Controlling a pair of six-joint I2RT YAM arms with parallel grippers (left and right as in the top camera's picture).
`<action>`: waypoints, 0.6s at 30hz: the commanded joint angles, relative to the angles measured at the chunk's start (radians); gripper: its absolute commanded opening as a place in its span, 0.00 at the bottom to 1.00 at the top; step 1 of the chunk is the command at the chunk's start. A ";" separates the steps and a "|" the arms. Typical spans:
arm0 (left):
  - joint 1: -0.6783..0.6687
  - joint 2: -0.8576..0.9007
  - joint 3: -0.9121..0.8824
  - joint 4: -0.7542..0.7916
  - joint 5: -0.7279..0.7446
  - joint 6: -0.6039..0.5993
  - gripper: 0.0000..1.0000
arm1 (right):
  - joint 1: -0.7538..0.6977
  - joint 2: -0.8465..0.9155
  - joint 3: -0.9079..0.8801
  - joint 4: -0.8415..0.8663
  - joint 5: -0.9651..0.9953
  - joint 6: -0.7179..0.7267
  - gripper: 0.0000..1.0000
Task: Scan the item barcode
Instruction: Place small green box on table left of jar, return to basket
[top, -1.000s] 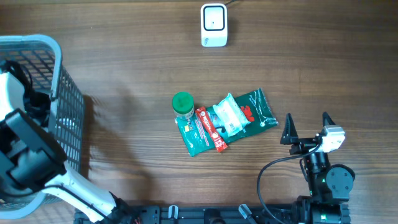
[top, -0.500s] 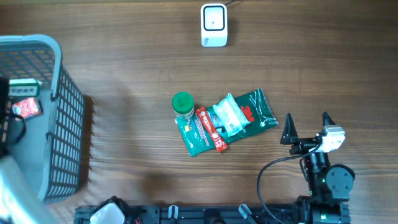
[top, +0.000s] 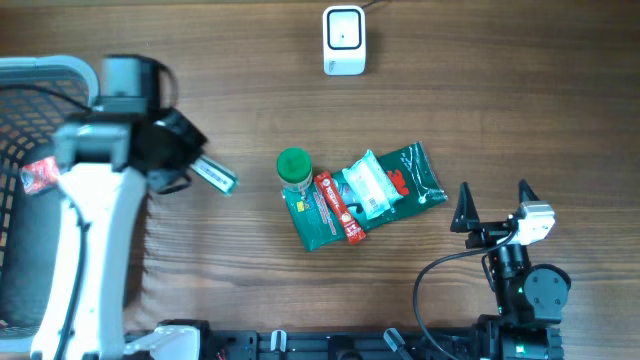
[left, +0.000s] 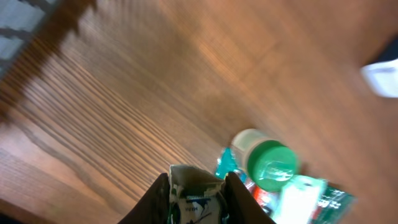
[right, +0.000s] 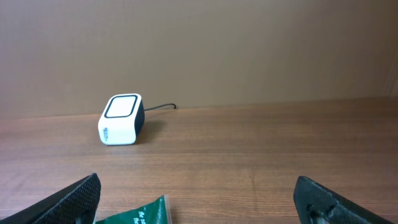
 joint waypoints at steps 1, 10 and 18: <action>-0.093 0.068 -0.155 0.126 -0.023 -0.082 0.21 | 0.002 -0.002 -0.001 0.002 0.006 -0.006 1.00; -0.261 0.163 -0.303 0.304 -0.017 -0.212 0.40 | 0.002 -0.002 -0.001 0.003 0.006 -0.006 1.00; -0.156 0.058 0.276 0.017 -0.332 -0.010 1.00 | 0.002 -0.002 -0.001 0.003 0.006 -0.006 1.00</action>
